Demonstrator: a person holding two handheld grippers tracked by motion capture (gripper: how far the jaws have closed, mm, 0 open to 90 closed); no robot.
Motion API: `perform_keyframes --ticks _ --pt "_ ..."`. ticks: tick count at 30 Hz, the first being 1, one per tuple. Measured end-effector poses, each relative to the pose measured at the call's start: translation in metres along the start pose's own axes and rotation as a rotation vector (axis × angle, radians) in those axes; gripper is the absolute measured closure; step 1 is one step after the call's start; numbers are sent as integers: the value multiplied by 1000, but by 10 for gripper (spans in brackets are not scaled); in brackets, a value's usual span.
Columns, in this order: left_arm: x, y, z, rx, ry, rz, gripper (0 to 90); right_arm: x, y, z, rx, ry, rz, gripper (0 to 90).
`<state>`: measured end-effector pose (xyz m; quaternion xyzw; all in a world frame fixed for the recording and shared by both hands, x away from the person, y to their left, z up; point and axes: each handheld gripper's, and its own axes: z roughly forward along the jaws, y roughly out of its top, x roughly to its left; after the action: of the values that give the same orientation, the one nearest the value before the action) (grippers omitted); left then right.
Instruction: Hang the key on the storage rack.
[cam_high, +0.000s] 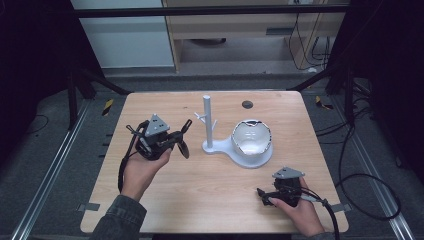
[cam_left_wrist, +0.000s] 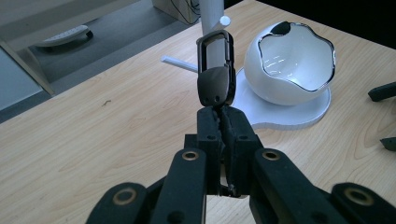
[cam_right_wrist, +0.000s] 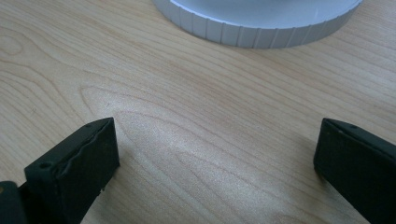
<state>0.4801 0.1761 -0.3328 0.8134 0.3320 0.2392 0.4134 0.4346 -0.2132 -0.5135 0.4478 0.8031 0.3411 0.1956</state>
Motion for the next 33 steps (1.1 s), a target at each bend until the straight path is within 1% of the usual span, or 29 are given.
perform_keyframes --ticks 11,15,17,22,29,33 --pt "-6 11 10 -4 -10 13 854 0 0 0 1 3 2 5" --pt "-7 14 12 -7 -7 17 853 0 0 0 1 3 2 5" --pt "-7 15 13 -13 -7 11 852 0 0 0 1 3 2 5" --pt "-7 15 17 -7 -2 6 851 0 0 0 1 4 1 5" --pt "-3 14 22 -2 3 -17 849 0 0 0 1 4 1 5" --pt "-2 13 25 -3 4 -19 849 0 0 0 1 5 2 5"
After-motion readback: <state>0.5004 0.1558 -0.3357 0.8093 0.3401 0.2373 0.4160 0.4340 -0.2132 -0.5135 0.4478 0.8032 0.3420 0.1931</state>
